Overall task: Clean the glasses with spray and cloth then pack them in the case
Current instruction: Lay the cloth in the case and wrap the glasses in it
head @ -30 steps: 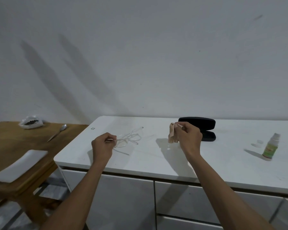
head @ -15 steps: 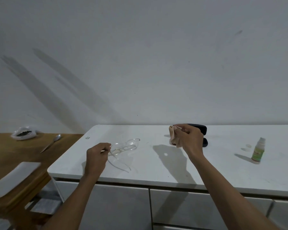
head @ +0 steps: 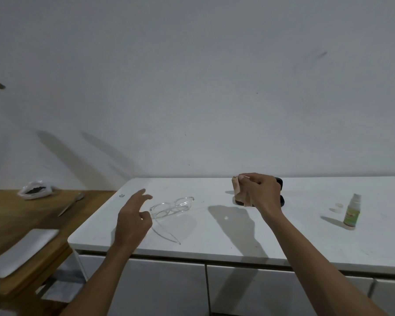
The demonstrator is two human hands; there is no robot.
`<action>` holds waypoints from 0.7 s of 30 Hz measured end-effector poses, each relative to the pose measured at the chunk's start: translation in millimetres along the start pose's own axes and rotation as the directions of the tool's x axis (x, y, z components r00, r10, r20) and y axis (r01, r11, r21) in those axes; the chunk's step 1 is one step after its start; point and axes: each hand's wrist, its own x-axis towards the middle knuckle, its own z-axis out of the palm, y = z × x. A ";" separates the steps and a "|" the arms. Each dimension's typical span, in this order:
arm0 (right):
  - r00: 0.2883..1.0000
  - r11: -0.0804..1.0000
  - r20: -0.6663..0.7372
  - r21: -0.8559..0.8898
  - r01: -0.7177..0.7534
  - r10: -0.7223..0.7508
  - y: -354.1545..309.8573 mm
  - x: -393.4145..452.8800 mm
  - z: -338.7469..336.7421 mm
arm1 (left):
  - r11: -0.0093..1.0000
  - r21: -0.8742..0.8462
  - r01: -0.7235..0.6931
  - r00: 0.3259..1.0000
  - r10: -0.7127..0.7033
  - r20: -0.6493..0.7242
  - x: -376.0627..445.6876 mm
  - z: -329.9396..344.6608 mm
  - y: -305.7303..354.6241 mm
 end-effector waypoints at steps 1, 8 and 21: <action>1.000 1.000 0.003 -0.006 -0.006 0.006 -2.9 0.4 -2.1 | 1.000 0.016 -0.026 0.999 0.026 -0.036 5.1 -1.6 7.8; 1.000 0.997 0.000 -0.078 0.014 -0.014 -14.3 18.1 -23.3 | 0.947 -0.307 -0.089 0.992 0.111 0.055 52.2 28.1 131.8; 0.998 0.973 -0.021 -0.227 0.054 -0.060 -13.3 36.3 -79.5 | 0.804 -0.490 0.338 0.870 -0.068 0.489 77.8 87.2 259.5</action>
